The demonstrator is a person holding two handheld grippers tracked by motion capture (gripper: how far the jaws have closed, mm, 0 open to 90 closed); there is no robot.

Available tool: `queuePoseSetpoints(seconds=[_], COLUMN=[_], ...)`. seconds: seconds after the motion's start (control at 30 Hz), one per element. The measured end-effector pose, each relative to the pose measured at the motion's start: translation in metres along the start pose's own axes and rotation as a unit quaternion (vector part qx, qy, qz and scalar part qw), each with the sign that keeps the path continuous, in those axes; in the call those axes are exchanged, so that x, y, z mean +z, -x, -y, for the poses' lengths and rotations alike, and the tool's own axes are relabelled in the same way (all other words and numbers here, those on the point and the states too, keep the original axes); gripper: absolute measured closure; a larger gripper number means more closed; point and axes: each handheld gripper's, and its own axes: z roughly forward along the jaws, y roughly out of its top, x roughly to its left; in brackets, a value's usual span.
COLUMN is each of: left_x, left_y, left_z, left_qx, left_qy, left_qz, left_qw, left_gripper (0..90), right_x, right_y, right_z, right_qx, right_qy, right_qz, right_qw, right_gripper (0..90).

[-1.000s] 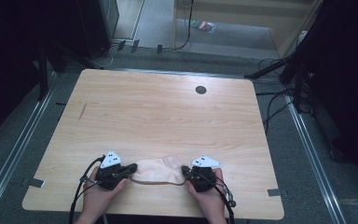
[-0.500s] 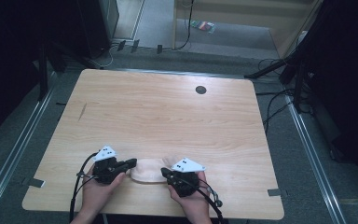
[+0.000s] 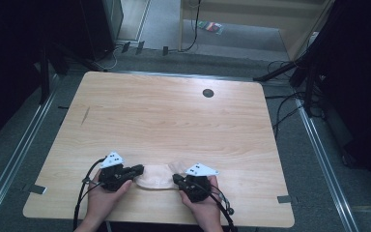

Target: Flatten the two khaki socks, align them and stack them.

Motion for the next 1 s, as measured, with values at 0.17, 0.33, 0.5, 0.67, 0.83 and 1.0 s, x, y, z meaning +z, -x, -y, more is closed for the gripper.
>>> queuePoseSetpoints(seconds=[0.17,0.33,0.5,0.67,0.83,1.0], left_x=[-0.017,-0.024,-0.037,-0.046,-0.057,-0.067], left_y=[-0.013,-0.026,-0.041,-0.046,-0.06,-0.074], left_z=[0.0,0.0,-0.004,-0.005,-0.004,0.0], left_qx=[0.006,0.007,-0.014,-0.01,-0.024,-0.026], left_qy=[0.067,0.097,0.085,0.093,0.095,0.089], left_qz=[-0.017,-0.045,-0.061,-0.079,-0.093,-0.11], left_qw=[0.9976,0.9942,0.9944,0.9925,0.9909,0.9896], left_gripper=[57.9,39.0,23.6,16.0,12.9,9.9], right_x=[-0.023,-0.035,-0.051,-0.064,-0.073,-0.084], right_y=[0.02,0.037,0.057,0.07,0.082,0.097], right_z=[-0.009,-0.012,-0.016,-0.018,-0.016,-0.013], right_qx=[-0.005,0.004,0.023,0.028,0.036,0.047], right_qy=[0.057,0.065,0.083,0.102,0.104,0.108], right_qz=[0.028,0.045,0.053,0.073,0.088,0.11], right_qw=[0.998,0.9968,0.9949,0.9917,0.99,0.9869], right_gripper=[57.5,32.9,17.7,16.8,15.7,15.6])
